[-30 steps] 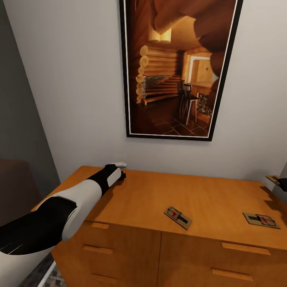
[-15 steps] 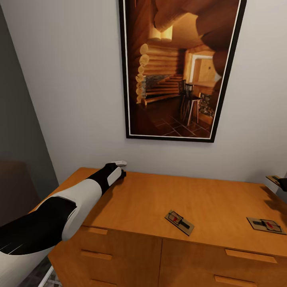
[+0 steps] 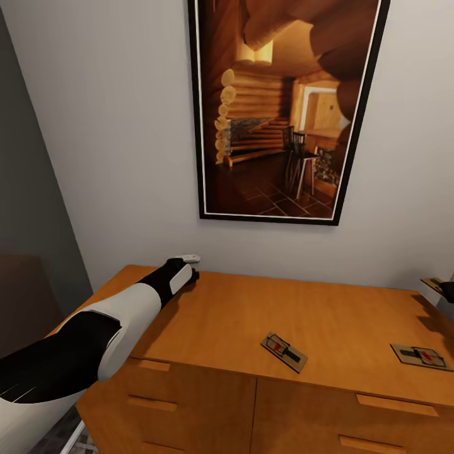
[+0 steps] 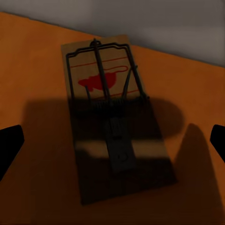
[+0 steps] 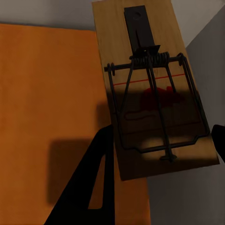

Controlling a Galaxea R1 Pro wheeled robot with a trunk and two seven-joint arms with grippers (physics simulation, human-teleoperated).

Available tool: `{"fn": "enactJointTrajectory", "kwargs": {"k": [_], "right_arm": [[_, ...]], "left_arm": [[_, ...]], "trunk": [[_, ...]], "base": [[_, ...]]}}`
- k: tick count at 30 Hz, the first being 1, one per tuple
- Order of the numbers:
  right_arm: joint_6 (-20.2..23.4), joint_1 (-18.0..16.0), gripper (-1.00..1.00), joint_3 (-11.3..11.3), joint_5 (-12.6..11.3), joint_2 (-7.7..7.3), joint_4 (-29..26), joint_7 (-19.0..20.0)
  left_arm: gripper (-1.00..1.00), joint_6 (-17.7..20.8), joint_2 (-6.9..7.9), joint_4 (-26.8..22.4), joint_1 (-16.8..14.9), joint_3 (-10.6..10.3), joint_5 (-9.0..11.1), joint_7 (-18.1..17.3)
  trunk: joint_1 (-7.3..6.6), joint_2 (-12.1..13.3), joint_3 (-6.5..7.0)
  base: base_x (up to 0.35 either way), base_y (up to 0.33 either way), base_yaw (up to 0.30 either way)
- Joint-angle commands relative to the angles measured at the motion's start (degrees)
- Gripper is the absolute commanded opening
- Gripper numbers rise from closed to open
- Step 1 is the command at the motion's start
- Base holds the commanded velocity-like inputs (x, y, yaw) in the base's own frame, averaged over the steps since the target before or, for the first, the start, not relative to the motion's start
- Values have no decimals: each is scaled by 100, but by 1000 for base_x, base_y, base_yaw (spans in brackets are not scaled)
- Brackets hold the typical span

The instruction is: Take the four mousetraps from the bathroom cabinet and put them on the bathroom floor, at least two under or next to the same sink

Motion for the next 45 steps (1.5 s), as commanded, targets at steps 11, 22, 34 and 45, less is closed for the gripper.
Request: {"fn": "enactJointTrajectory", "kwargs": {"k": [11,22,34,45], "right_arm": [[25,-8,-100,22,-55,-16,0,-25],[25,-10,-100,22,-55,-25,-1,-25],[25,-10,-100,21,-55,-25,3,-25],[25,-10,-100,14,-55,-25,0,-17]], "left_arm": [[100,33,0,43,-3,-41,35,36],[100,38,0,53,-3,-42,33,37],[100,52,0,59,-3,-42,33,37],[-100,56,0,107,-3,-45,39,71]], "trunk": [[0,-4,-7],[0,-4,-7],[0,-4,-7],[0,-4,-7]], "base": [[0,0,0],[0,0,0],[0,0,0],[0,0,0]]}}
